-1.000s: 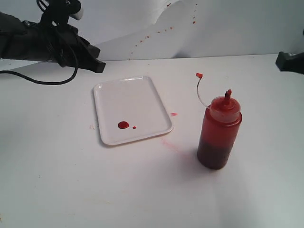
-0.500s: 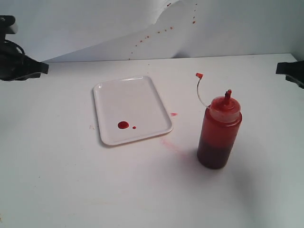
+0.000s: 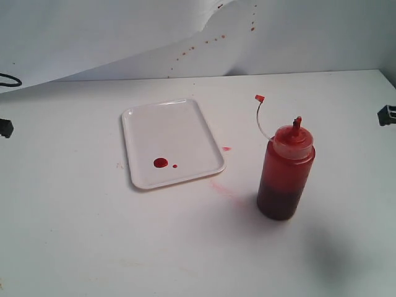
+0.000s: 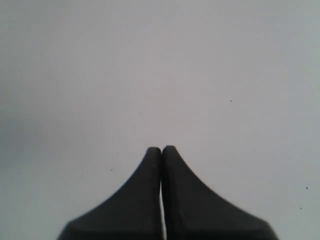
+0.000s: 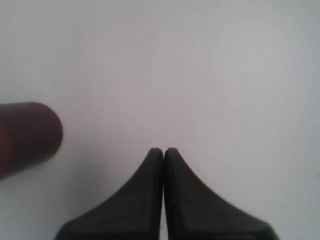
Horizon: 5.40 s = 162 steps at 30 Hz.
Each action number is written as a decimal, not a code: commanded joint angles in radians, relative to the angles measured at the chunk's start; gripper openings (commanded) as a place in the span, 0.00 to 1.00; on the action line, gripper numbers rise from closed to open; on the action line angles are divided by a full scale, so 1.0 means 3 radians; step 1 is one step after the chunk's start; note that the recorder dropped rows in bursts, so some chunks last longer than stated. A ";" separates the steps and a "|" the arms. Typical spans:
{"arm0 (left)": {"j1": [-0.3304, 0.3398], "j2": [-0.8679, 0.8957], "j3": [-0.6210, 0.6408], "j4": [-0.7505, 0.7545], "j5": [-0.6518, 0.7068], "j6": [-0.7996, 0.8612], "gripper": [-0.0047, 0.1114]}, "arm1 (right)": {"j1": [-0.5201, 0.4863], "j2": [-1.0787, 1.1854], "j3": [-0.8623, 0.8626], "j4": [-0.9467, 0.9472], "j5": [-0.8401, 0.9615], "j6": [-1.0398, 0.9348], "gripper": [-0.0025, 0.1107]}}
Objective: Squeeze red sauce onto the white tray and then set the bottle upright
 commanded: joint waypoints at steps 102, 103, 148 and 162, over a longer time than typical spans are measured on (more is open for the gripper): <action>-0.0516 -0.5956 0.4305 -0.0381 -0.3018 -0.0101 0.04 | 0.0538 -0.5111 0.3548 -0.0303 -0.2493 -0.0127 0.02; -0.0516 -0.5956 0.4305 -0.0381 -0.2951 -0.0101 0.04 | 0.0538 -0.5111 0.3548 -0.0303 -0.2486 -0.0127 0.02; -0.0516 -0.5956 0.4305 -0.0381 -0.2905 -0.0086 0.04 | 0.0538 -0.5111 0.3548 -0.0655 -0.2487 0.0289 0.02; -0.0516 -0.5956 0.4305 -0.0381 -0.2905 -0.0086 0.04 | 0.0538 -0.5111 0.3548 -0.0655 -0.2487 0.0289 0.02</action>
